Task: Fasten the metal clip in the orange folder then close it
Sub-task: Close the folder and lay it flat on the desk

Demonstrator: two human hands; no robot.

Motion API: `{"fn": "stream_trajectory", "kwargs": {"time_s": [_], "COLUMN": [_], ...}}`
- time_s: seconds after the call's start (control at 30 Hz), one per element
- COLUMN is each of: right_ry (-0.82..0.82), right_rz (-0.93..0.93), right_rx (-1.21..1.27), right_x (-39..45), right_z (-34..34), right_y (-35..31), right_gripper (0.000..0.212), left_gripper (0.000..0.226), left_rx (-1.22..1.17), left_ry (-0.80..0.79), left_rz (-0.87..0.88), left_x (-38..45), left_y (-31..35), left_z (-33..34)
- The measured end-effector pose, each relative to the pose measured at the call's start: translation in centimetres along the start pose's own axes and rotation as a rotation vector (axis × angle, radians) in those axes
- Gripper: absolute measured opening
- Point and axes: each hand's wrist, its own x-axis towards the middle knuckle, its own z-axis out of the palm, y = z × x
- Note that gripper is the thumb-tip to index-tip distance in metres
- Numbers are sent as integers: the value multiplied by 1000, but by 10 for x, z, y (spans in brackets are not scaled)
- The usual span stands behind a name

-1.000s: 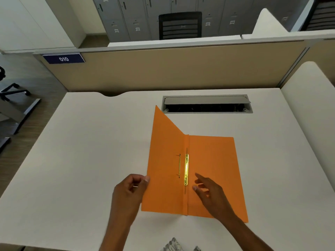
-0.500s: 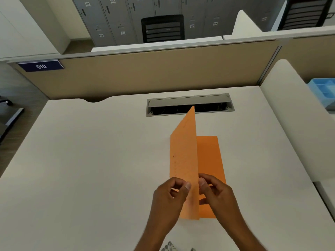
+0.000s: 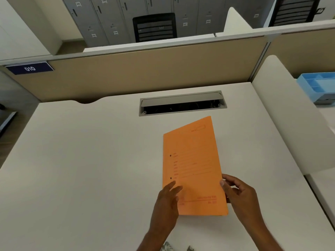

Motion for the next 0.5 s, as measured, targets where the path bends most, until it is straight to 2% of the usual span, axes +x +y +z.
{"fn": "stream_trajectory", "kwargs": {"time_s": [0.17, 0.33, 0.5], "right_ry": [51, 65, 10], "right_rz": [31, 30, -29], "right_rx": [-167, -344, -624], "right_x": [16, 27, 31], "right_z": [-12, -12, -2], "right_y": [40, 73, 92], "right_gripper": [17, 23, 40], "left_gripper": [54, 63, 72], "left_rx": [127, 226, 309], "left_ry": [-99, -114, -136], "left_rz": [37, 29, 66], "left_x": [0, 2, 9], "left_y": [-21, -35, -44], "left_z": [20, 38, 52]}}
